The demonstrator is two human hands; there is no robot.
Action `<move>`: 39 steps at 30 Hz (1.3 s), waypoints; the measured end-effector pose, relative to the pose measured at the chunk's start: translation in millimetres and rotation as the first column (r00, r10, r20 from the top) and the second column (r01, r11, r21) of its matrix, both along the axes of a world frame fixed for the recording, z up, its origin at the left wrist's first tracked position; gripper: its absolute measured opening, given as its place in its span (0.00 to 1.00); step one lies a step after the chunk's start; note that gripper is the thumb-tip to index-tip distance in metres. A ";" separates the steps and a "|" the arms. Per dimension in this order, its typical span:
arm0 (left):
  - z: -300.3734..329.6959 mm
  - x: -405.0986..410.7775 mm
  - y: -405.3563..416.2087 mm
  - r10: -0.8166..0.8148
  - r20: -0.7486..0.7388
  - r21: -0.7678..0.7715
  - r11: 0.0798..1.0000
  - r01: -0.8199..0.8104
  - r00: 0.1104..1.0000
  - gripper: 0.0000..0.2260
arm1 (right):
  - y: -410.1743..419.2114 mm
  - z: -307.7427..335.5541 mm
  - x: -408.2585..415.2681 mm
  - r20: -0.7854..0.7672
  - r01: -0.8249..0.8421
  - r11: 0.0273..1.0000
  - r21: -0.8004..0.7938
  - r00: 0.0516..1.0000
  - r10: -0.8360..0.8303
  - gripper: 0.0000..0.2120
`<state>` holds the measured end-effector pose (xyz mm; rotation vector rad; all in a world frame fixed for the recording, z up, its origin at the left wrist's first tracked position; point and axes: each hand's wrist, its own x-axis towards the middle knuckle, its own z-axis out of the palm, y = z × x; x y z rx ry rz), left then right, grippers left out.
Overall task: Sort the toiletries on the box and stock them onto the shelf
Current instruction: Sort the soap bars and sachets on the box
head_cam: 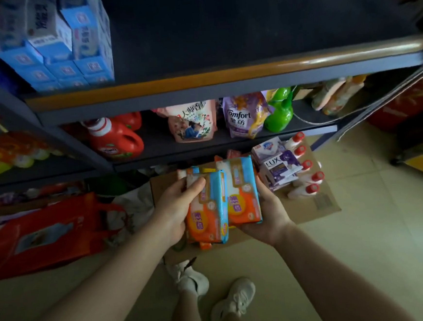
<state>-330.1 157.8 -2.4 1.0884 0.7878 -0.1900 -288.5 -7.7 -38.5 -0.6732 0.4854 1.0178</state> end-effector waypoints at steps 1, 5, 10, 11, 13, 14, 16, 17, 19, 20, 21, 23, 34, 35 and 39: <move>-1.2 -4.7 -2.2 0.012 -0.007 -0.005 1.000 -0.012 1.000 0.04 | -6.8 -4.4 -4.0 -0.012 0.001 0.999 0.038 1.000 0.000 0.34; 0.7 -19.3 -10.3 -0.014 0.007 -0.075 0.997 0.015 1.000 0.05 | -28.8 -12.0 -12.9 0.004 -0.015 0.994 0.108 1.000 0.014 0.37; -6.7 -37.4 -14.6 -0.347 0.136 0.326 0.900 0.289 0.928 0.17 | -55.8 -9.6 -11.8 0.268 -0.151 0.988 0.028 0.953 0.139 0.42; -8.3 -40.0 -13.9 -0.428 0.152 0.414 0.846 0.336 0.891 0.19 | -60.6 -6.9 -9.7 0.348 -0.203 0.979 -0.022 0.916 0.198 0.41; -13.0 -43.8 -10.6 -0.538 0.188 0.579 0.736 0.350 0.822 0.21 | -67.9 -0.8 -6.4 0.495 -0.278 0.946 -0.170 0.806 0.325 0.38; -15.4 -44.4 -8.6 -0.579 0.199 0.656 0.678 0.332 0.790 0.22 | -69.5 2.1 -5.5 0.558 -0.292 0.923 -0.252 0.735 0.385 0.36; -20.1 -45.2 -4.3 -0.644 0.204 0.751 0.586 0.305 0.737 0.22 | -70.8 6.9 -5.4 0.644 -0.281 0.878 -0.389 0.599 0.477 0.35; -22.9 -45.5 -1.9 -0.664 0.201 0.777 0.555 0.296 0.720 0.21 | -71.8 8.7 -5.8 0.679 -0.266 0.864 -0.428 0.536 0.502 0.34; -24.1 -46.3 -1.0 -0.663 0.210 0.772 0.564 0.295 0.718 0.22 | -74.8 9.0 -6.4 0.735 -0.196 0.824 -0.531 0.378 0.563 0.34; -22.7 -46.8 -1.7 -0.631 0.228 0.726 0.618 0.303 0.741 0.22 | -75.6 8.0 -6.9 0.747 -0.125 0.797 -0.590 0.289 0.598 0.34; -20.9 -47.2 -2.8 -0.564 0.256 0.640 0.708 0.299 0.785 0.21 | -74.5 6.9 -8.4 0.745 -0.028 0.767 -0.641 0.218 0.630 0.34; -19.6 -48.4 -3.9 -0.327 0.293 0.352 0.910 0.217 0.899 0.22 | -68.4 7.2 -13.1 0.684 0.220 0.651 -0.727 0.153 0.713 0.33; -66.5 -39.6 -3.4 0.297 0.077 -0.635 0.750 -0.182 0.952 0.19 | -36.5 19.6 -30.0 0.346 0.633 0.202 -0.747 0.111 0.932 0.38; -66.1 -36.7 -3.2 0.313 0.076 -0.680 0.711 -0.181 0.947 0.22 | -34.2 18.2 -29.0 0.343 0.595 0.193 -0.780 0.147 0.928 0.39; -66.3 -31.0 3.9 0.267 0.015 -0.733 0.659 -0.171 0.964 0.37 | -25.9 17.6 -21.4 0.401 0.201 0.349 -0.916 0.524 0.752 0.35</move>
